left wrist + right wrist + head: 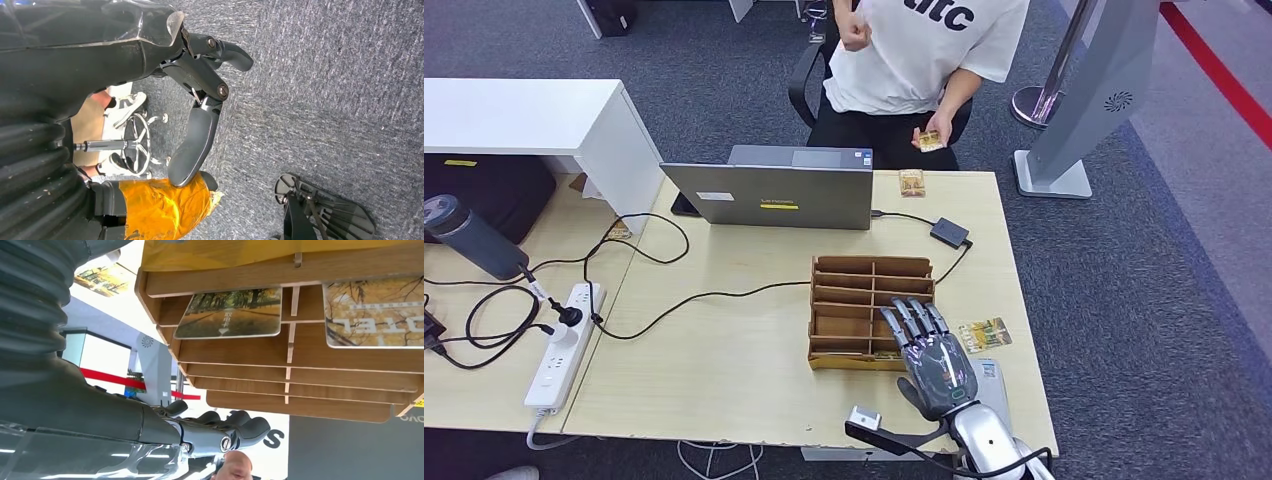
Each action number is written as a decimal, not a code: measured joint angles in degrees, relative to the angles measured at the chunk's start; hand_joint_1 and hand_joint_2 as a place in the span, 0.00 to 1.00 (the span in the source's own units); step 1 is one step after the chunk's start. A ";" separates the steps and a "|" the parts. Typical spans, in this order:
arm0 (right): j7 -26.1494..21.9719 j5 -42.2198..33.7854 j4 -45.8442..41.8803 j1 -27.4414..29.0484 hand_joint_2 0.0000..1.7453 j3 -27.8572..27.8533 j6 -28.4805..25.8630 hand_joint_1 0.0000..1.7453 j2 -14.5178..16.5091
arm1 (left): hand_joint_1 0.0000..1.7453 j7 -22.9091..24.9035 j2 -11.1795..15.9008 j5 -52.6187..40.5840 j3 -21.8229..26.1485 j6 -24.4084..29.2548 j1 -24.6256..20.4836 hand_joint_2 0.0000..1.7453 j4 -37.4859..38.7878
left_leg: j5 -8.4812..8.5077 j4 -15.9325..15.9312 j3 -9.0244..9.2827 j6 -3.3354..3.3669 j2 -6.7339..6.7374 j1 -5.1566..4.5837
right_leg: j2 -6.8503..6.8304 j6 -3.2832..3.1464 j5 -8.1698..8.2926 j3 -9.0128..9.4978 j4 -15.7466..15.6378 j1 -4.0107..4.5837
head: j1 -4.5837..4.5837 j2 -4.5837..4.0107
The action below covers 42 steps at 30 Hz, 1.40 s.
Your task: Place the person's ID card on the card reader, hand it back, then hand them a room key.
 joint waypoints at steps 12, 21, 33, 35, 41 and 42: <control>-0.21 0.68 1.23 0.03 1.00 -0.07 0.06 0.76 0.41 | 0.00 0.00 0.00 -0.02 0.00 0.00 0.00 1.00 0.00 | 0.00 0.00 0.00 0.00 0.00 0.00 | 0.00 0.00 0.00 0.00 0.00 0.00 | -0.01 0.00; 0.81 2.34 2.39 -0.32 1.00 -0.07 -0.33 0.75 0.99 | 0.00 0.00 0.00 -0.04 0.00 0.00 -0.01 1.00 0.00 | 0.00 0.00 0.01 0.00 0.00 0.00 | 0.00 0.00 0.00 0.00 0.00 0.00 | -0.01 0.00; 0.76 3.24 2.35 -0.82 1.00 -0.17 -1.32 0.75 1.78 | 0.00 0.00 0.02 -0.29 0.00 -0.01 -0.01 1.00 0.00 | 0.00 0.00 0.00 0.00 0.00 0.00 | 0.00 0.00 0.00 0.01 0.00 0.00 | 0.00 0.00; 0.50 3.25 2.02 -0.99 1.00 -0.18 -1.38 0.74 1.90 | 0.00 0.01 0.02 -0.41 0.00 -0.02 -0.01 1.00 0.00 | 0.00 0.00 0.00 0.00 0.00 0.00 | 0.00 0.00 0.00 0.01 0.00 0.00 | -0.01 0.00; -0.10 2.84 -0.34 -2.85 1.00 -0.20 -1.45 0.73 2.27 | 0.00 0.15 0.02 -0.97 -0.05 -0.16 -0.01 1.00 0.00 | 0.00 0.00 0.00 0.00 0.00 0.00 | 0.00 0.00 0.00 0.01 0.01 0.00 | -0.01 0.00; -0.17 2.67 -0.93 -3.31 1.00 -0.20 -1.44 0.72 2.32 | 0.00 0.15 0.02 -1.04 -0.08 -0.18 -0.01 1.00 0.00 | 0.00 0.00 0.01 0.00 0.00 0.00 | 0.01 0.00 0.00 0.01 0.01 0.00 | -0.01 0.00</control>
